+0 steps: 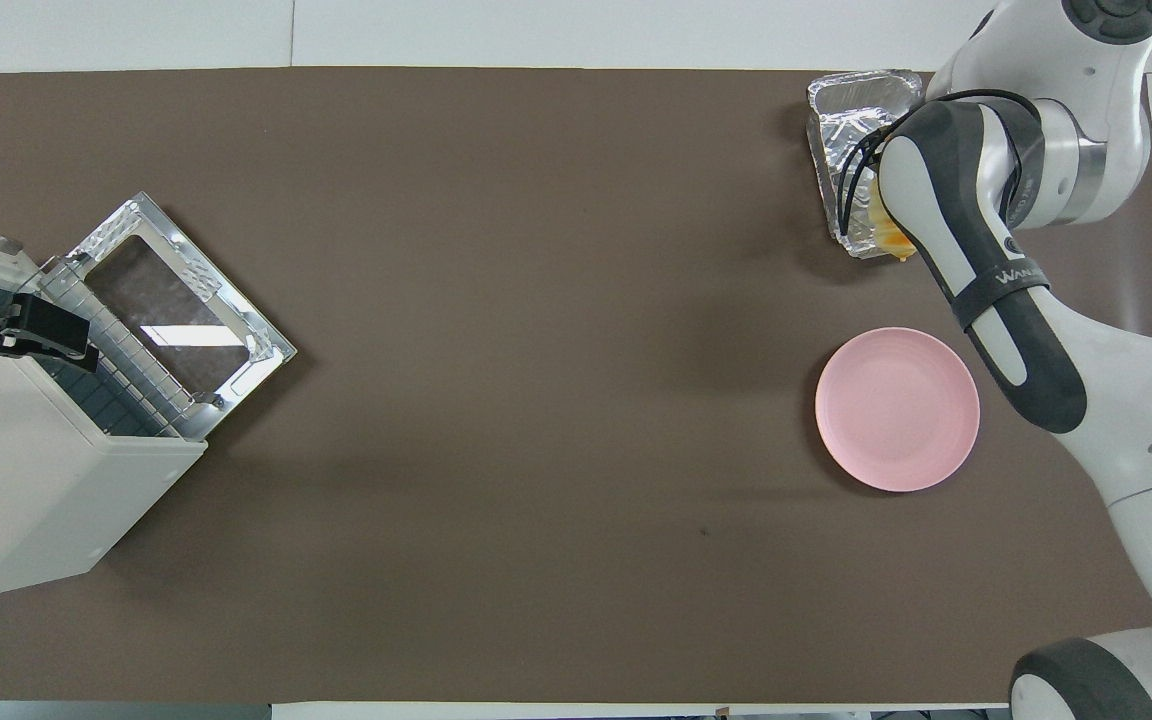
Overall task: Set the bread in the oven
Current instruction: 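Carry the bread rolls with the right gripper to the foil tray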
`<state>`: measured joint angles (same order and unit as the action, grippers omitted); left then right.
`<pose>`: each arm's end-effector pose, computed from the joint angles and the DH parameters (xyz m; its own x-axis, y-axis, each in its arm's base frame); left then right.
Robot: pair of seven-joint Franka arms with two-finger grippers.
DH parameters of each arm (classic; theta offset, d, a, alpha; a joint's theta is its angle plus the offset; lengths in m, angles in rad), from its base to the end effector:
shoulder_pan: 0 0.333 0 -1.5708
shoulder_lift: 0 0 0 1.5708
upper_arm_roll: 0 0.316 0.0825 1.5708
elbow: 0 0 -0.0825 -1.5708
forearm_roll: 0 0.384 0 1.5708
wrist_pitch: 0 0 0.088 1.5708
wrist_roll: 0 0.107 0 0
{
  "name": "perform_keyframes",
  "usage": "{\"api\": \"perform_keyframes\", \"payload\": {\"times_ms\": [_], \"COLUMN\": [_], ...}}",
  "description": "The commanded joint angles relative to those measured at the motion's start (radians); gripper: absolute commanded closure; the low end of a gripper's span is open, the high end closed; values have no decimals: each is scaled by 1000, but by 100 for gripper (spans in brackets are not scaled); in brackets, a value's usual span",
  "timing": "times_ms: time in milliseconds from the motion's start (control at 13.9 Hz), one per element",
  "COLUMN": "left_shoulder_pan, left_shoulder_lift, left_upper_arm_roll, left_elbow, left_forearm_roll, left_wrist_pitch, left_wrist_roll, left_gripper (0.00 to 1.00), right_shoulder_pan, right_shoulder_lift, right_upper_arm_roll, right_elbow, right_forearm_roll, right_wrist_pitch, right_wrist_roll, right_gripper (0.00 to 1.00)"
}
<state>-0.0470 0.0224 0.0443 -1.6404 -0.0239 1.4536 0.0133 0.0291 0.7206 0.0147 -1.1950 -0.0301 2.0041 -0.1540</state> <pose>0.5434 -0.0045 0.5710 0.9781 -0.0185 -0.2073 -0.0135 -0.9996 0.0256 0.7564 0.0283 0.3651 0.9753 0.2043 0.0845 0.2023 -0.9788 0.0320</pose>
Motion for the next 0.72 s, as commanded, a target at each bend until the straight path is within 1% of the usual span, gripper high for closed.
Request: {"api": "perform_keyframes", "payload": {"times_ms": [0,144,287,647], "left_shoulder_pan": [-1,-1,-1,-1], "left_shoulder_lift": [-22,-22,-22,-22], "left_upper_arm_roll": [5,5,5,5], "left_elbow": [-16,-16,-16,-16], "left_forearm_roll": [-10,-10,-10,-10], "left_wrist_pitch": [10,10,10,10], "left_wrist_roll": [7,7,7,7], "left_gripper": [0,0,0,0], "right_shoulder_pan": [-15,-17,-15,-23], "right_shoulder_lift": [97,121,126,129], "right_upper_arm_roll": [11,10,10,10], "right_elbow": [135,152,153,118], "right_forearm_roll": [-11,-11,-13,-5], "right_wrist_pitch": [-4,-1,8,77], "right_wrist_roll": [-33,-35,-44,-61], "right_gripper": [100,100,100,100]}}
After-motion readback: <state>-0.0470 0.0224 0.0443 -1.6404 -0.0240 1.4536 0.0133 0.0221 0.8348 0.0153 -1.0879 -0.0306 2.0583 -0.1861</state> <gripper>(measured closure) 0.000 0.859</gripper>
